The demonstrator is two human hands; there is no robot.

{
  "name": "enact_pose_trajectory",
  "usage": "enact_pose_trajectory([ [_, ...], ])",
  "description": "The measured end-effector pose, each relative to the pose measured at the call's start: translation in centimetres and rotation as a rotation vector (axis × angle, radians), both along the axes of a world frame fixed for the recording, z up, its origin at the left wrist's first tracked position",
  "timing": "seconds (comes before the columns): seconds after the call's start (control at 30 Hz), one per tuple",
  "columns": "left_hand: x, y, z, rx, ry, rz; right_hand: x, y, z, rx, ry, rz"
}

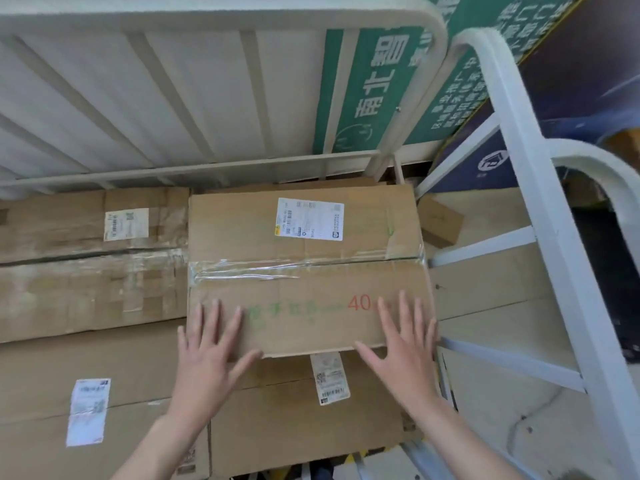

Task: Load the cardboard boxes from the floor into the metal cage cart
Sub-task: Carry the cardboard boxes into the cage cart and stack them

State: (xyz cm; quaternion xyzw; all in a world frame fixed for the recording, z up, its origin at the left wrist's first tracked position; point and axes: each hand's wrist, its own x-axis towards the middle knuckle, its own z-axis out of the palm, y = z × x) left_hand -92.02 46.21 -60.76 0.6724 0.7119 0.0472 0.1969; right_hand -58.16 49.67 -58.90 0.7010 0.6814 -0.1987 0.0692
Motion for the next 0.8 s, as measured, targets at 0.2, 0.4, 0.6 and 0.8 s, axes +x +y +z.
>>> enact_pose_trajectory([
  [0.2,0.8,4.7,0.8,-0.149,0.1,-0.044,0.3,4.5,-0.7,-0.189,-0.105,0.097],
  [0.4,1.3,13.0,1.2,-0.243,0.073,-0.018,0.8,13.4,-1.4,-0.174,-0.009,0.123],
  [0.6,1.7,14.6,2.6,-0.372,0.169,-0.063,0.8,14.4,-1.0,-0.197,0.065,0.076],
  [0.8,4.2,14.0,9.0,-0.349,0.153,-0.137,-0.1,12.2,5.5,-0.115,0.191,-0.048],
])
